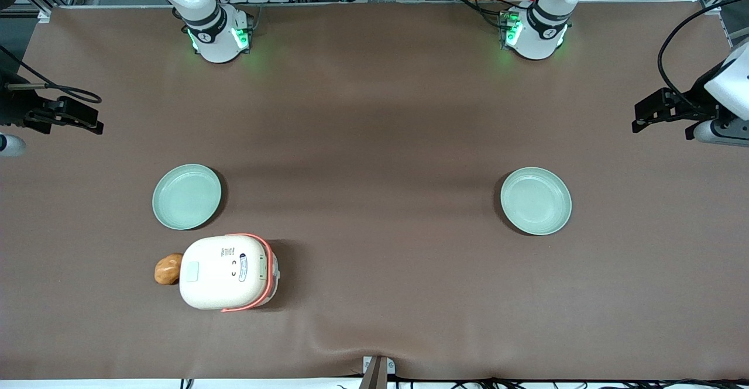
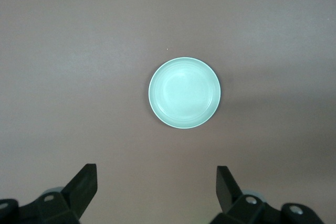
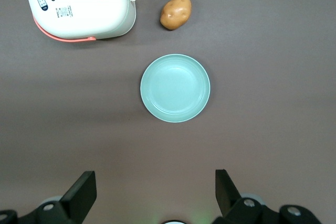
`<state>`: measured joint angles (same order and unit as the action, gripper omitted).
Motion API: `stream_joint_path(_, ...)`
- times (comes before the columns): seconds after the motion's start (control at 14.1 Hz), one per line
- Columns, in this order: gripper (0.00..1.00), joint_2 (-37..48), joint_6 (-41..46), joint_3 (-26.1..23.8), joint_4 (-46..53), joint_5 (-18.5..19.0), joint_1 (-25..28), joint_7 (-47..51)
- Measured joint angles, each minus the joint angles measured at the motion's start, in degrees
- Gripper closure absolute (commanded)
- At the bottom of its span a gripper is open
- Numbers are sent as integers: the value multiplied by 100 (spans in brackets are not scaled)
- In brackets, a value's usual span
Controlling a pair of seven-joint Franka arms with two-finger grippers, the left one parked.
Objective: Press rice cooker button with right arm
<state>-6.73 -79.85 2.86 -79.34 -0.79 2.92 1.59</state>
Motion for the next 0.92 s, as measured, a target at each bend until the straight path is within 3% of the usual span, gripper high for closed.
stream_joint_path(0.57,0,0,6,-11,0,-19,4,-7)
stream_joint_path(0.92,0,0,6,-10,0,-373,3,-20)
